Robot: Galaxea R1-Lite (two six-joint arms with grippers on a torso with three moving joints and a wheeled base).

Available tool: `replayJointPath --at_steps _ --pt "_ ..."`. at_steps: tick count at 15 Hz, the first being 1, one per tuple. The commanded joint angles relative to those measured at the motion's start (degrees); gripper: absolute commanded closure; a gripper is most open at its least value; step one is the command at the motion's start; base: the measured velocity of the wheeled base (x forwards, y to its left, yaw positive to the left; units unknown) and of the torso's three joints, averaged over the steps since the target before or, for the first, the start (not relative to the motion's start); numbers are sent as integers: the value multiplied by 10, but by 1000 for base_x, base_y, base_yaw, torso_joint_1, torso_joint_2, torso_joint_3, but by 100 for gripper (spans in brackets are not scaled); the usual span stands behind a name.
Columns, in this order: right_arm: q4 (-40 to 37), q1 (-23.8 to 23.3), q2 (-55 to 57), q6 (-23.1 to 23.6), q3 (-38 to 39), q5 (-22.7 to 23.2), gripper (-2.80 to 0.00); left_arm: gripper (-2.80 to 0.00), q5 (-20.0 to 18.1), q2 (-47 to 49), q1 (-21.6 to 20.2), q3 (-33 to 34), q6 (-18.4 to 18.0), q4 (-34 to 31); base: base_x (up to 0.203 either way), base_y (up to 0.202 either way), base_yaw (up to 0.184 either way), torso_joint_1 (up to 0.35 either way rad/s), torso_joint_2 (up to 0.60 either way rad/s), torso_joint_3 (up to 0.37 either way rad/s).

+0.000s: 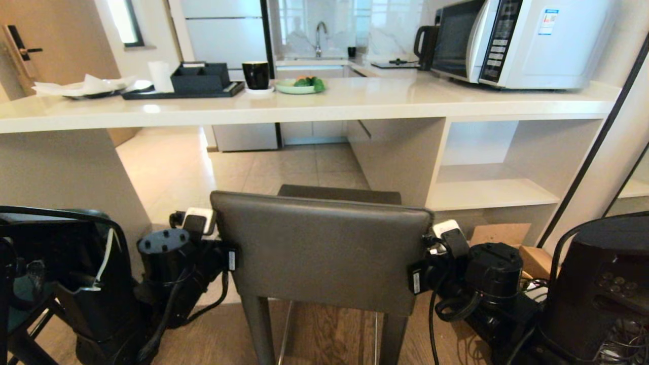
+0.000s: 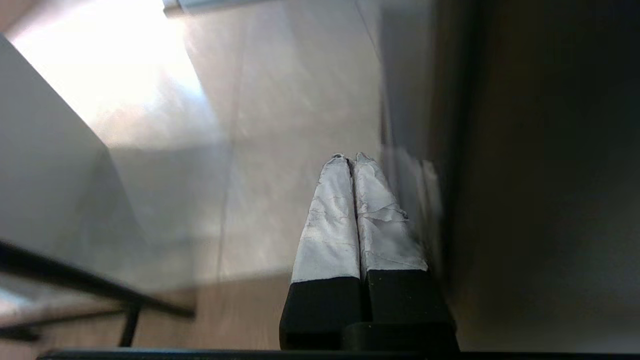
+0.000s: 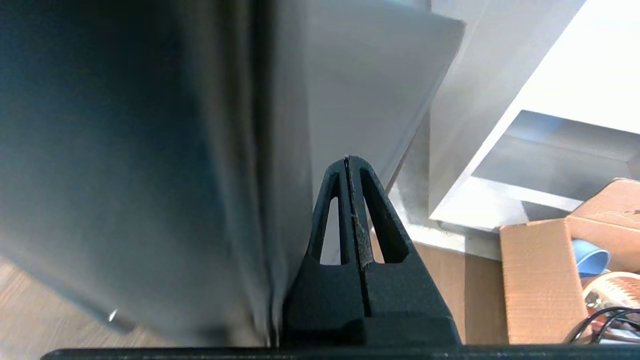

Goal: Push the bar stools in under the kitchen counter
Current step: Push the gray chair back under the dining table

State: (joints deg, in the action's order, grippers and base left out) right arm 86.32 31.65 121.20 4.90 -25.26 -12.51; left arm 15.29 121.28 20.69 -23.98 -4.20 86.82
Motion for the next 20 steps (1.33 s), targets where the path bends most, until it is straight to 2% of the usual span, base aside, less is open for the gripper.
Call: replayJointPath --at_steps 1,5,10,15,20 --pt "12 -21 0 4 -48 -5 0 0 4 -21 0 11 2 8 0 0 0 0 0 0" --pt "-58 -45 -9 7 -122 -4 0 0 4 -26 0 8 2 8 0 0 0 0 0 0" --pt "-44 -41 -8 5 -95 -4 0 0 3 -25 1 -4 2 8 0 0 0 0 0 0" --pt "-80 -40 11 8 -152 -2 0 0 4 -25 17 -1 2 8 0 0 0 0 0 0" --pt "-80 -42 18 7 -156 -3 0 0 4 -22 29 -1 2 8 0 0 0 0 0 0"
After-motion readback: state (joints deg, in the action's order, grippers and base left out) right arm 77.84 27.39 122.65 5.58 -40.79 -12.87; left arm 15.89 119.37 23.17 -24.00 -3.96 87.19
